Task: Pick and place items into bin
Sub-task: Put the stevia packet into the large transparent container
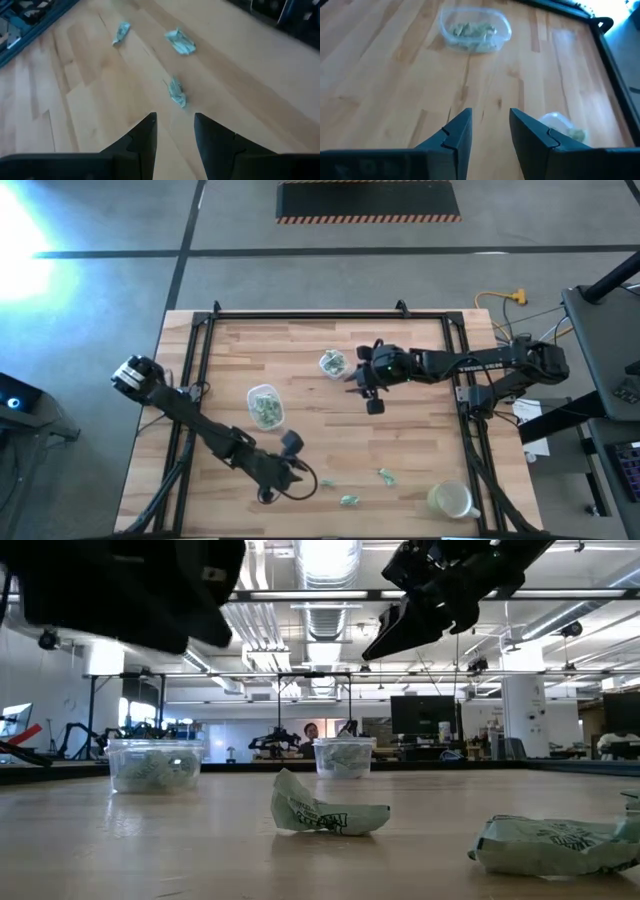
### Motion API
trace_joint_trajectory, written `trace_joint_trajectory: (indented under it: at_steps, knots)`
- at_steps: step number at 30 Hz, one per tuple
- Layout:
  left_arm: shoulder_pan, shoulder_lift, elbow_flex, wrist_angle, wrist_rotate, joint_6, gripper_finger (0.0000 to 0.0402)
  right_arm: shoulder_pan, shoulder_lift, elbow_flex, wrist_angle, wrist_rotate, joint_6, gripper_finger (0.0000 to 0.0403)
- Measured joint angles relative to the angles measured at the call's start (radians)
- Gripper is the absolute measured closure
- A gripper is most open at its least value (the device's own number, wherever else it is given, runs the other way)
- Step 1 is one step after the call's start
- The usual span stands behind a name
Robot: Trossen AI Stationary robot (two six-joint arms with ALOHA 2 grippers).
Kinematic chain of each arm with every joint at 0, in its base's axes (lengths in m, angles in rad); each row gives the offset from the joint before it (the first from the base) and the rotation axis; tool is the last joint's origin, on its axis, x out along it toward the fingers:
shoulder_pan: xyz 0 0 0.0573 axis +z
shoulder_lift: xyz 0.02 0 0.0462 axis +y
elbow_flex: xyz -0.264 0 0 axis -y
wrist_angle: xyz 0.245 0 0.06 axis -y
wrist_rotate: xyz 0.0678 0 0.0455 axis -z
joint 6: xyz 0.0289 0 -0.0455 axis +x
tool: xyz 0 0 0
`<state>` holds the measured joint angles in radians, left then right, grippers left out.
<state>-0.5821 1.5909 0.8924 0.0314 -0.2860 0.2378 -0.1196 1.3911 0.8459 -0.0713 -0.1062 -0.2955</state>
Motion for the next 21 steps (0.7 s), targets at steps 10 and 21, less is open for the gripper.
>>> trace_joint_trajectory:
  at_steps: [10, 21]
  knots:
    - [0.052, 0.19, 0.004, 0.236, 0.051, 0.117, 0.0288, 0.0, -0.002, 0.0, -0.038, -0.001, 0.014, 0.0284]
    - [0.11, 0.324, 0.083, 0.257, 0.202, 0.108, 0.0288, 0.0, -0.002, 0.0, -0.055, -0.003, 0.023, 0.0289]
